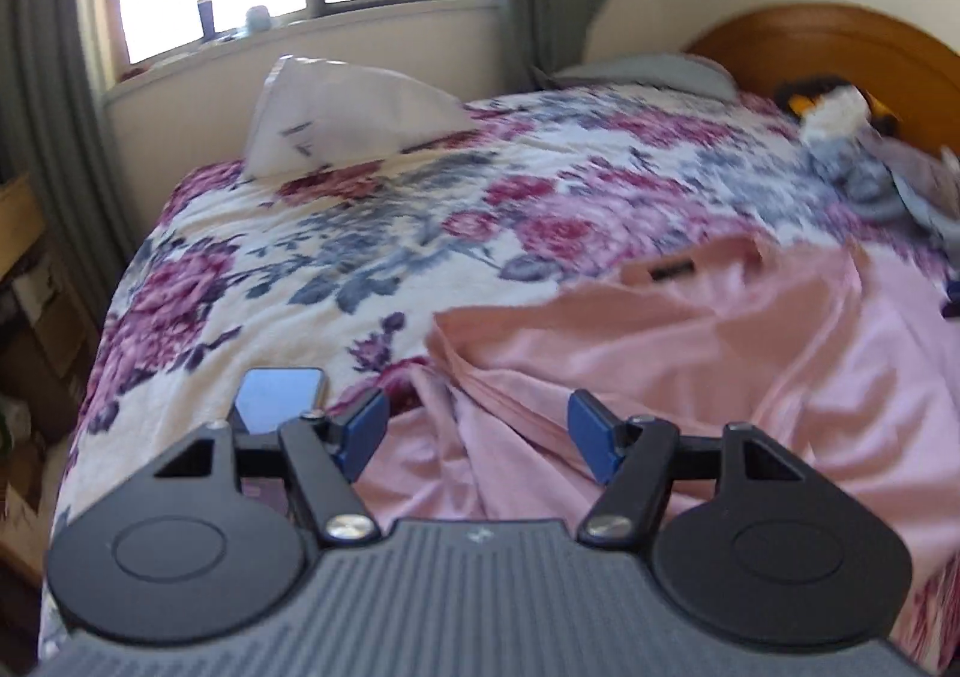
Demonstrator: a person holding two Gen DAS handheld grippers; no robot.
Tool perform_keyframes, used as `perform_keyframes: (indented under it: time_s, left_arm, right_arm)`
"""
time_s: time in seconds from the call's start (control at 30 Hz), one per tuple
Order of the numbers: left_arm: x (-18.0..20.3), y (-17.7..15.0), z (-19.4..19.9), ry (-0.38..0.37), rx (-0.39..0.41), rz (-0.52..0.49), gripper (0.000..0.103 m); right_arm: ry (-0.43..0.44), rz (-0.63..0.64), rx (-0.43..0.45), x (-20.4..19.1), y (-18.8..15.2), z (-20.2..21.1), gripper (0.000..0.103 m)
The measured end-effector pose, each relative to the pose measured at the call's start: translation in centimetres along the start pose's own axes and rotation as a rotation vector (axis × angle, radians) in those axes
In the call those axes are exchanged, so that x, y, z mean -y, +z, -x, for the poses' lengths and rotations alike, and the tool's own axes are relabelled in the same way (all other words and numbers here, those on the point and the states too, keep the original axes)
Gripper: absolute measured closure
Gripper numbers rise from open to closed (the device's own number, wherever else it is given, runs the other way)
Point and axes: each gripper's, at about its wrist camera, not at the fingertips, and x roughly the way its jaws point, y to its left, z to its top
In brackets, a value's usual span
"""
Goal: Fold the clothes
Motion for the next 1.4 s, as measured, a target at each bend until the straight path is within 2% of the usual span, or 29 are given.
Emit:
perform_keyframes:
  time_s: [0.03, 0.13, 0.27, 0.33, 0.43, 0.5, 0.57, 0.63, 0.8, 0.87, 0.9, 0.93, 1.0, 1.07, 1.13, 1.2, 1.27, 1.3, 1.4]
  left_arm:
    - [0.1, 0.0, -0.3, -0.031, -0.021, 0.028, 0.038]
    - [-0.6, -0.4, -2.0, -0.218, -0.113, 0.312, 0.039]
    - [-1.4, -1.9, -3.8, -0.341, -0.154, 0.54, 0.041]
    - [-1.6, -2.6, -4.7, -0.378, -0.16, 0.606, 0.041]
    - [-1.1, -3.3, -5.4, -0.343, -0.168, 0.551, 0.041]
    - [-0.6, -4.0, -5.2, -0.309, -0.162, 0.481, 0.041]
    - [-0.6, -4.7, -4.4, -0.315, -0.141, 0.475, 0.04]
    - [-1.1, -5.5, -3.6, -0.33, -0.132, 0.52, 0.04]
    - [-1.9, -6.6, -2.4, -0.307, -0.097, 0.574, 0.04]
    - [-2.2, -6.9, -1.4, -0.289, -0.082, 0.575, 0.04]
    - [-2.2, -6.8, -1.1, -0.283, -0.077, 0.57, 0.039]
    - [-2.0, -6.5, -0.8, -0.28, -0.068, 0.555, 0.039]
    - [-1.8, -5.9, -0.3, -0.282, -0.053, 0.531, 0.039]
    - [-1.7, -5.2, -0.4, -0.326, -0.04, 0.548, 0.039]
    - [-1.7, -4.6, -0.8, -0.383, -0.025, 0.59, 0.044]
    - [-1.8, -4.3, -2.0, -0.445, -0.039, 0.677, 0.064]
    - [-1.8, -4.2, -3.4, -0.465, -0.08, 0.75, 0.075]
    - [-1.9, -4.3, -3.9, -0.456, -0.102, 0.778, 0.079]
    - [-2.4, -4.9, -5.1, -0.456, -0.147, 0.862, 0.08]
  right_arm:
    - [0.057, -0.015, -0.02, -1.3, 0.5, -1.0, 0.062]
    - [0.192, -0.135, -0.06, -3.0, 1.9, -2.8, 0.062]
    - [0.37, -0.374, -0.104, -5.1, 2.4, -5.7, 0.062]
    - [0.401, -0.434, -0.126, -5.9, 2.1, -7.3, 0.062]
    - [0.372, -0.416, -0.17, -6.8, 1.9, -9.4, 0.063]
    - [0.357, -0.4, -0.19, -7.0, 1.9, -10.4, 0.063]
    - [0.344, -0.387, -0.176, -6.8, 2.6, -11.1, 0.063]
    - [0.327, -0.382, -0.162, -6.3, 3.6, -12.2, 0.063]
    - [0.101, -0.347, -0.071, -3.4, 8.6, -14.9, 0.063]
    - [0.053, -0.387, -0.024, -1.7, 10.5, -14.4, 0.063]
    - [0.067, -0.392, -0.007, -1.3, 10.9, -14.0, 0.063]
    - [0.109, -0.371, 0.015, -1.3, 11.2, -13.0, 0.063]
    - [0.211, -0.245, 0.031, -2.4, 10.8, -11.2, 0.062]
    - [0.329, -0.008, 0.011, -5.0, 9.0, -9.5, 0.062]
    - [0.39, 0.205, -0.021, -7.6, 6.4, -8.3, 0.062]
    - [0.385, 0.307, -0.038, -9.3, 5.0, -8.0, 0.062]
    - [0.364, 0.371, -0.048, -10.7, 3.9, -8.0, 0.062]
    - [0.354, 0.395, -0.051, -11.3, 3.4, -8.1, 0.063]
    - [0.358, 0.454, -0.058, -12.7, 2.9, -8.7, 0.064]
